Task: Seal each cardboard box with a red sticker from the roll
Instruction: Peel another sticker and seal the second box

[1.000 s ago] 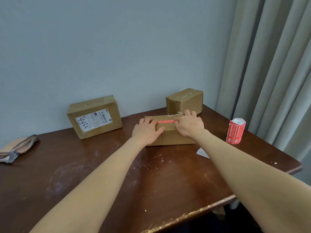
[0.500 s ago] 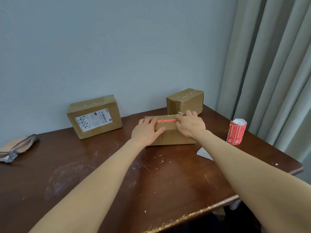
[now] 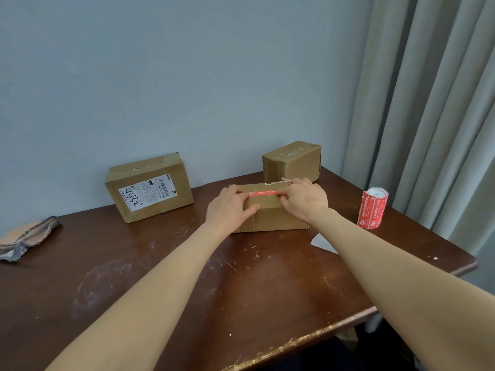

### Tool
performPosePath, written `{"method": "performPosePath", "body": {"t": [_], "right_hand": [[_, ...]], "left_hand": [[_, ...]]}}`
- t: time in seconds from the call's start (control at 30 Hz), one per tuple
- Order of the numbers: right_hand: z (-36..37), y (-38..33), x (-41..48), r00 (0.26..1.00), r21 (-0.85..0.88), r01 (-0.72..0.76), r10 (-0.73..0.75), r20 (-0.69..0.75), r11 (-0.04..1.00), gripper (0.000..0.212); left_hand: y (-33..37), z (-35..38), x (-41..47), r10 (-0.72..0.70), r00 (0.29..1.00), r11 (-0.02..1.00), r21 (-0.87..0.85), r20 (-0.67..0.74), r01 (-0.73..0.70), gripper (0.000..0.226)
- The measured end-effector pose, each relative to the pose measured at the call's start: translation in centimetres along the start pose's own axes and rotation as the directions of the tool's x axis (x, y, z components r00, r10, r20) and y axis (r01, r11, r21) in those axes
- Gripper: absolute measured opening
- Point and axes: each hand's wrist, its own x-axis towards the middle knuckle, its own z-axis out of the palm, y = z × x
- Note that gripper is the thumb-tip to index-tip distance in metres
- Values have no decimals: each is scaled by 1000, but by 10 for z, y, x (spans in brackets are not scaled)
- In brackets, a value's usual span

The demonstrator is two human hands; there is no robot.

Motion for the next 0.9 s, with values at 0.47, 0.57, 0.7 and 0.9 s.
{"method": "performPosePath", "body": {"t": [0.47, 0.57, 0.7, 0.9], "right_hand": [[0, -5, 14, 994, 8, -63, 63, 90, 998, 43], [3, -6, 15, 992, -25, -72, 74, 97, 997, 42], [1, -6, 15, 990, -14, -80, 81, 112, 997, 42], [0, -5, 14, 991, 6, -69, 68, 114, 998, 43]], "left_hand": [[-4, 2, 12, -30, 993, 998, -49, 115, 36, 63], [-3, 1, 13, -27, 989, 1000, -5, 143, 28, 62], [-2, 2, 14, -39, 988, 999, -2, 149, 40, 64], [-4, 4, 11, -48, 990, 999, 7, 131, 47, 66]]}}
